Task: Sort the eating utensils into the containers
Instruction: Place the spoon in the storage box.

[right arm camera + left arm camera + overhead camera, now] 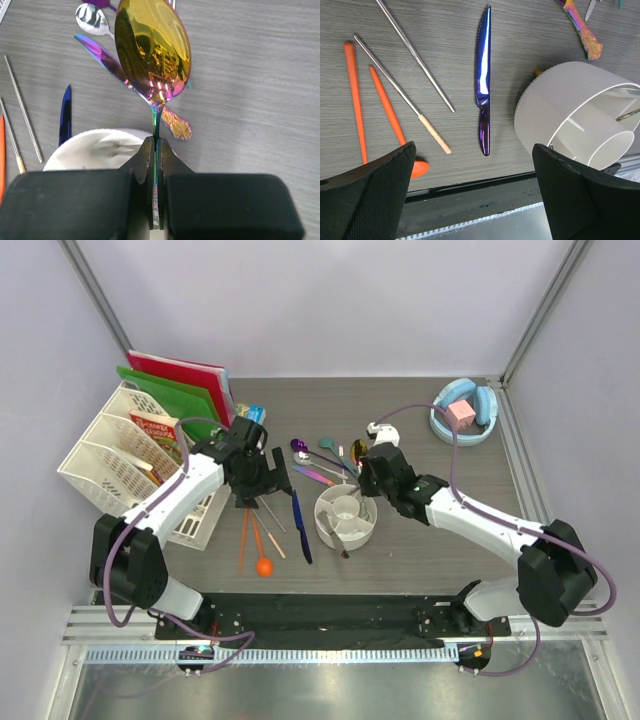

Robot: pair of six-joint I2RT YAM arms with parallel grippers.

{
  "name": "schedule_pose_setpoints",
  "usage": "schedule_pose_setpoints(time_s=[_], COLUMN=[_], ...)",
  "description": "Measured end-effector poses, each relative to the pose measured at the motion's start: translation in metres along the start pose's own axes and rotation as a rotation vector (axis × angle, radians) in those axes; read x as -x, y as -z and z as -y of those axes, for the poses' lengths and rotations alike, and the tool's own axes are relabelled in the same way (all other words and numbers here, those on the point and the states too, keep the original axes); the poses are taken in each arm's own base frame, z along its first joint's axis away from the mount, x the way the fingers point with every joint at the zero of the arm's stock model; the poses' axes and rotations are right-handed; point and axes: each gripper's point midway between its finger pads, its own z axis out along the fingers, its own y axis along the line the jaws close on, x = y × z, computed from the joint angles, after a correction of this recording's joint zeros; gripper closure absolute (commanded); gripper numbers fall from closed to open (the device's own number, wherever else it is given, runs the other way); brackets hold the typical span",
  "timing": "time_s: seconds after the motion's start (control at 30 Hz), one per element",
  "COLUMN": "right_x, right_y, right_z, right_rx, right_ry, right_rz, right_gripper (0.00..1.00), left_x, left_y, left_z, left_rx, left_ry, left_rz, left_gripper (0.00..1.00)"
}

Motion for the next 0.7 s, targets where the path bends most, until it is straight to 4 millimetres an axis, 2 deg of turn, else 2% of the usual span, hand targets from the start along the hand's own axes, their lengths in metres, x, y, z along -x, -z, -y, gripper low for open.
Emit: schedule_pose_setpoints(time_s=[0.3, 0.63, 0.7], right_x=[-0.008, -0.025, -0.025], right_y=[0.014, 0.016, 0.018], right_z=[0.001, 0.005, 0.005], right_rx=[0.032, 0.036, 0.037], right_ry=[-0.029, -0.023, -0.022], right_rz=[0.047, 0.046, 0.053], right_gripper=[0.99, 0.99, 0.96], left_x=[0.000, -0.003, -0.003], left_y=[-0.008, -0.008, -0.008], left_z=[-0.001, 0.002, 0.001], left_rx=[0.014, 0.001, 0.002], left_ry=[-0.013, -0.004, -0.003], left_rz=[-0.030, -0.043, -0.043], left_gripper=[0.02, 0.03, 0.03])
